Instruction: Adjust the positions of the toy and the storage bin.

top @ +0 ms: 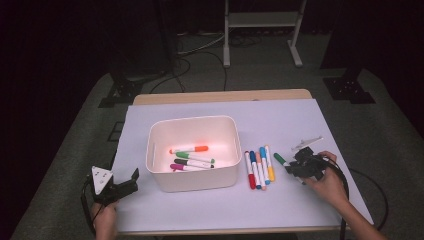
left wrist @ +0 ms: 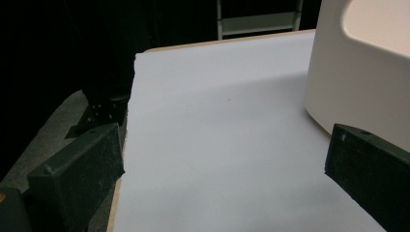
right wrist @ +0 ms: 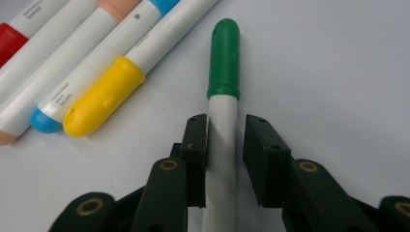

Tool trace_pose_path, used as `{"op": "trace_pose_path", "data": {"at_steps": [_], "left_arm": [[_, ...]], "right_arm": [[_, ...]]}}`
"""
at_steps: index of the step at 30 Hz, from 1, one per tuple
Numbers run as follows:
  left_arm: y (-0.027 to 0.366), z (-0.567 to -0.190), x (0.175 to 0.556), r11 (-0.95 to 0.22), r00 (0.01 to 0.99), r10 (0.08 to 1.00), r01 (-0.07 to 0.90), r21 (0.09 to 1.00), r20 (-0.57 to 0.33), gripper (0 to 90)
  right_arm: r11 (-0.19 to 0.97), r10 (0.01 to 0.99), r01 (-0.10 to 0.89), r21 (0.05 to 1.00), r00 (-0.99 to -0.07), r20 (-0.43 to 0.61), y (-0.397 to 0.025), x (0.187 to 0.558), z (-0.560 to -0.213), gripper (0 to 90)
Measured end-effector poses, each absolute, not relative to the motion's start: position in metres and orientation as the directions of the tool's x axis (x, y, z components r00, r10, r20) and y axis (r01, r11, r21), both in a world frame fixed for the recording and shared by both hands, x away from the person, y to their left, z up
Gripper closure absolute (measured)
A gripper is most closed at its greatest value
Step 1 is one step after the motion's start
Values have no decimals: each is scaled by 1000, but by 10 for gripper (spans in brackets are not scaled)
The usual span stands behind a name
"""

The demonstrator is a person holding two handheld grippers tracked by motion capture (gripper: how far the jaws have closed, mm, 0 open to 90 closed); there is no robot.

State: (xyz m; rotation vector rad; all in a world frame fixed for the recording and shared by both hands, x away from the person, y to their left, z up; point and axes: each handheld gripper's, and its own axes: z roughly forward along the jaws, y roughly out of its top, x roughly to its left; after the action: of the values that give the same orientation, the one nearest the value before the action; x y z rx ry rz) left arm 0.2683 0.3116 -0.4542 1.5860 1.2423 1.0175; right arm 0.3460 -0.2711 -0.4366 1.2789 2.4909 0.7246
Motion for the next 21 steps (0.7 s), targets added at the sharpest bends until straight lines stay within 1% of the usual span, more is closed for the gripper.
{"op": "trace_pose_path", "data": {"at_steps": [2,5,10,17,21], "left_arm": [[312,-454,268,-138,174,981,283,949,91,0],[312,-454,268,-138,175,980,284,949,90,0],[312,-454,269,-138,175,980,286,948,90,0],[312,-454,269,-140,175,980,284,949,92,0],[312,-454,269,-138,175,980,286,948,90,0]], "right_arm": [[490,814,689,533,-582,4,-272,346,-436,746],[477,816,698,534,-578,27,-275,347,-436,751],[435,819,728,530,-565,102,-283,351,-436,755],[403,816,737,543,-558,151,-288,349,-430,756],[398,804,730,555,-569,173,-288,347,-423,756]]}}
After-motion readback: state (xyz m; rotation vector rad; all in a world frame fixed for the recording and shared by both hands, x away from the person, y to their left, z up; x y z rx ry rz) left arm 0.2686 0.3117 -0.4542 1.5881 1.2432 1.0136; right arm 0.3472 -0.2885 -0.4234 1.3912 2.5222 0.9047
